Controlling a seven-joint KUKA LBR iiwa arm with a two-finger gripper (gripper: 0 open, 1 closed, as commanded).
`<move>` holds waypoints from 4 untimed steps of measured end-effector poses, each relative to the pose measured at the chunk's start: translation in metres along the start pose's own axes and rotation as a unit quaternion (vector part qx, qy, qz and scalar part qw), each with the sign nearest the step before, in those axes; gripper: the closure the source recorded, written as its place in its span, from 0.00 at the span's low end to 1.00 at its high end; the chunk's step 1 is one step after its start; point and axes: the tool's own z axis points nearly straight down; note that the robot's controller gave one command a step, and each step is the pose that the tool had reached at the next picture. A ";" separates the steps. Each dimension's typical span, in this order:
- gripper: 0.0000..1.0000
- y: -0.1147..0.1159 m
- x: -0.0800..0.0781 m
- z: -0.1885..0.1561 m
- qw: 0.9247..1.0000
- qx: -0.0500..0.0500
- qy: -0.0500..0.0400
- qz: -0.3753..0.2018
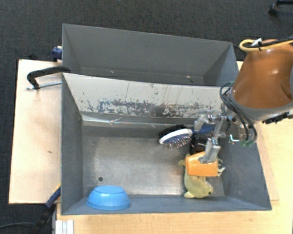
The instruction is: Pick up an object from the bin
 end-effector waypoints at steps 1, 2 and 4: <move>0.00 -0.028 -0.010 0.140 1.000 -0.002 0.000 0.008; 1.00 -0.028 -0.012 0.135 1.000 -0.001 -0.005 0.008; 0.00 -0.032 -0.026 -0.012 1.000 0.001 -0.005 -0.004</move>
Offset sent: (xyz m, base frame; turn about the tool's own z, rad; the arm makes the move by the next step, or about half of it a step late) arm 0.0096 -0.0312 -0.1372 0.0178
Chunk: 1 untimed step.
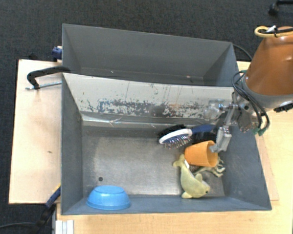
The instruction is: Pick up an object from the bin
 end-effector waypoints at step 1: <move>0.00 0.025 0.015 0.143 0.998 0.000 0.003 -0.065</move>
Offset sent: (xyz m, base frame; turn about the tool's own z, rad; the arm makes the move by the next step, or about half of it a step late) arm -0.0149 0.0249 -0.1422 -0.1329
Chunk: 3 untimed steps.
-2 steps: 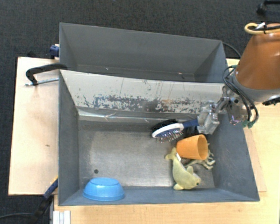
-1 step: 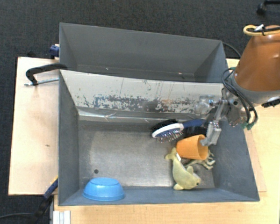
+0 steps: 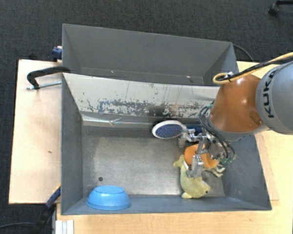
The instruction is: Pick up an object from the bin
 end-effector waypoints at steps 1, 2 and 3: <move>0.00 -0.043 0.018 0.016 0.991 0.000 -0.002 -0.133; 1.00 -0.038 0.017 0.015 0.991 -0.002 -0.004 -0.135; 1.00 -0.037 0.014 -0.111 0.995 0.002 -0.007 -0.102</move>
Offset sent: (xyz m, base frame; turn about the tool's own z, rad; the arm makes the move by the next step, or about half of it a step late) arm -0.0137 -0.0450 -0.0174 -0.2689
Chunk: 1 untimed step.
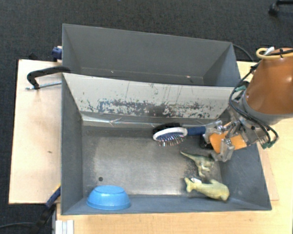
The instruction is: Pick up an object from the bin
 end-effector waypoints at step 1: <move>1.00 -0.001 -0.004 -0.164 1.000 0.001 -0.001 -0.026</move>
Offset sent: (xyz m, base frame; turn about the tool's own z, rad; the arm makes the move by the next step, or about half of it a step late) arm -0.0011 0.0003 0.1575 -0.0543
